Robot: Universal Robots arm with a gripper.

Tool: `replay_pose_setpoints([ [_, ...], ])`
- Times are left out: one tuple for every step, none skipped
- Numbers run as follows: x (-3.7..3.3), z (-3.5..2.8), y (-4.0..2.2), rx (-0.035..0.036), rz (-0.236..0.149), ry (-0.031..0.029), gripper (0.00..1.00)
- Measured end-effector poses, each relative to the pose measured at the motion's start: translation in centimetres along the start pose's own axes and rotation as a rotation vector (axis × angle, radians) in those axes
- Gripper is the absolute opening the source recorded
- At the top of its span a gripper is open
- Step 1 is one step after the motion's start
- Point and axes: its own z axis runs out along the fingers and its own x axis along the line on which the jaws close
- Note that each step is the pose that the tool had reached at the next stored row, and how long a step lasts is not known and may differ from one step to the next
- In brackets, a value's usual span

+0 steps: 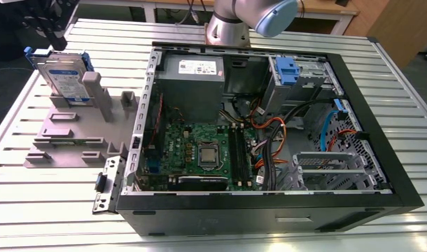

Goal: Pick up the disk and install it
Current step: 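Reach for the disk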

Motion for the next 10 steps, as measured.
replay_pose_setpoints([
  [0.03,0.0,0.0,0.0,0.0,0.0,0.11],
  [0.06,0.0,0.0,0.0,0.0,0.0,0.11],
  [0.09,0.0,0.0,0.0,0.0,0.0,0.11],
  [0.12,0.0,-0.01,0.0,0.0,0.0,0.11],
  [0.15,0.0,-0.01,0.0,0.0,0.0,0.11],
  [0.17,0.0,-0.01,0.0,0.0,0.0,0.11],
  [0.19,0.0,-0.01,-0.0001,0.0,-0.0001,0.11],
  [0.21,0.0,-0.02,0.0,0.0,0.0,0.11],
  [0.26,0.0,-0.02,-0.0001,0.0,0.0,0.11],
  [0.29,-0.01,-0.02,0.0,0.0,0.0,0.11],
])
